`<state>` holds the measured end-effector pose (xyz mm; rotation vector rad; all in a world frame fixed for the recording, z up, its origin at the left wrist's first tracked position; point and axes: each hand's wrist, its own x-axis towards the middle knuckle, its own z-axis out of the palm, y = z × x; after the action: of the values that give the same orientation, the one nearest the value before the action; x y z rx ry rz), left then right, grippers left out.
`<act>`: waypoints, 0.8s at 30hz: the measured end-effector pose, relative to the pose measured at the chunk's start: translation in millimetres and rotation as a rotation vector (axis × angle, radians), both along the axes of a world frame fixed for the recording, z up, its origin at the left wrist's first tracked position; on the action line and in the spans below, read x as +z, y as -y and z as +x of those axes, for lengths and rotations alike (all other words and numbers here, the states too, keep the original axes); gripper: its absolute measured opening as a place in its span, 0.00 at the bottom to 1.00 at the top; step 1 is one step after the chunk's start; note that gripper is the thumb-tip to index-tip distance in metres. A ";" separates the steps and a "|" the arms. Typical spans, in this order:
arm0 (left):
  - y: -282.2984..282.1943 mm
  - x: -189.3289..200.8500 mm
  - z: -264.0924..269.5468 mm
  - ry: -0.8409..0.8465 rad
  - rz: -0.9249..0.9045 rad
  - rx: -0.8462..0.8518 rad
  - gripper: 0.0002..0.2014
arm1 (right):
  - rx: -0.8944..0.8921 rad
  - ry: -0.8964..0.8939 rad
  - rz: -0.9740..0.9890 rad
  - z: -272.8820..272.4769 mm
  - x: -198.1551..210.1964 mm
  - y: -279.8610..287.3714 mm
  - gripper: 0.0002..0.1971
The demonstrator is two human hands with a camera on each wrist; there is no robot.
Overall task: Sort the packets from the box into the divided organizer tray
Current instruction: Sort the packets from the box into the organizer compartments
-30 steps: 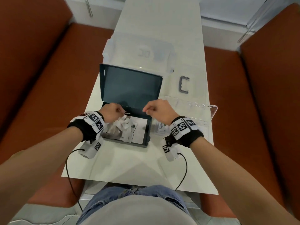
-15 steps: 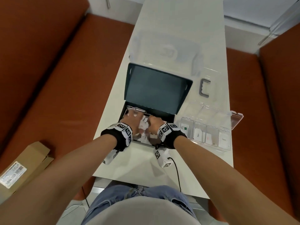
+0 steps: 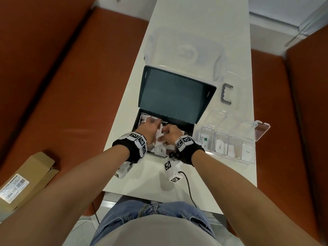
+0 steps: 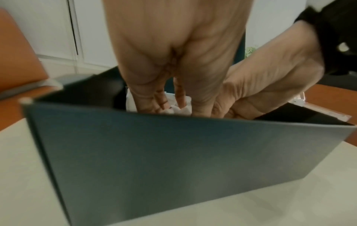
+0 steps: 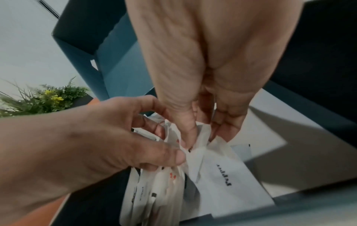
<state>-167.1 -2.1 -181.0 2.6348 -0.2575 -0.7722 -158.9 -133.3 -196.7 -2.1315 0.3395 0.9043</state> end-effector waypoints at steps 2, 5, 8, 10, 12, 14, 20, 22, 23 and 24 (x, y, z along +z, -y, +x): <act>-0.3 -0.3 0.4 -0.018 -0.139 0.095 0.26 | -0.034 0.020 -0.009 0.4 2.0 0.2 0.18; -0.2 3.0 -0.2 -0.084 -0.337 0.177 0.33 | -0.045 0.054 -0.060 2.1 6.2 2.1 0.07; -0.2 6.2 -2.3 -0.086 -0.468 0.247 0.35 | -0.040 0.077 -0.088 4.3 13.3 6.7 0.02; 0.4 8.7 -4.5 -0.025 -0.524 0.310 0.30 | -0.050 0.102 -0.055 6.2 17.8 11.9 0.04; 0.3 13.5 -4.5 0.040 -0.576 0.396 0.25 | -0.095 0.121 0.018 7.1 22.0 18.1 0.07; 0.4 21.2 -3.0 0.055 -0.619 0.455 0.21 | -0.126 0.135 0.095 6.7 27.3 23.8 0.06; 7.6 41.0 1.5 0.074 -0.651 0.475 0.05 | -0.139 0.222 0.216 3.8 49.7 41.2 0.08; 12.5 47.5 3.0 0.071 -0.692 0.483 0.03 | -0.174 0.227 0.274 3.1 58.9 51.9 0.07; 15.3 50.8 3.9 0.059 -0.725 0.493 0.03 | -0.185 0.233 0.290 3.2 63.9 57.5 0.06; 18.4 53.9 4.8 0.048 -0.760 0.509 0.04 | -0.195 0.246 0.301 3.0 69.4 63.8 0.05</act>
<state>-162.3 -20.4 -127.1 1.8695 0.0998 -0.3376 -155.9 -197.1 -127.3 -1.8671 0.2610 0.5366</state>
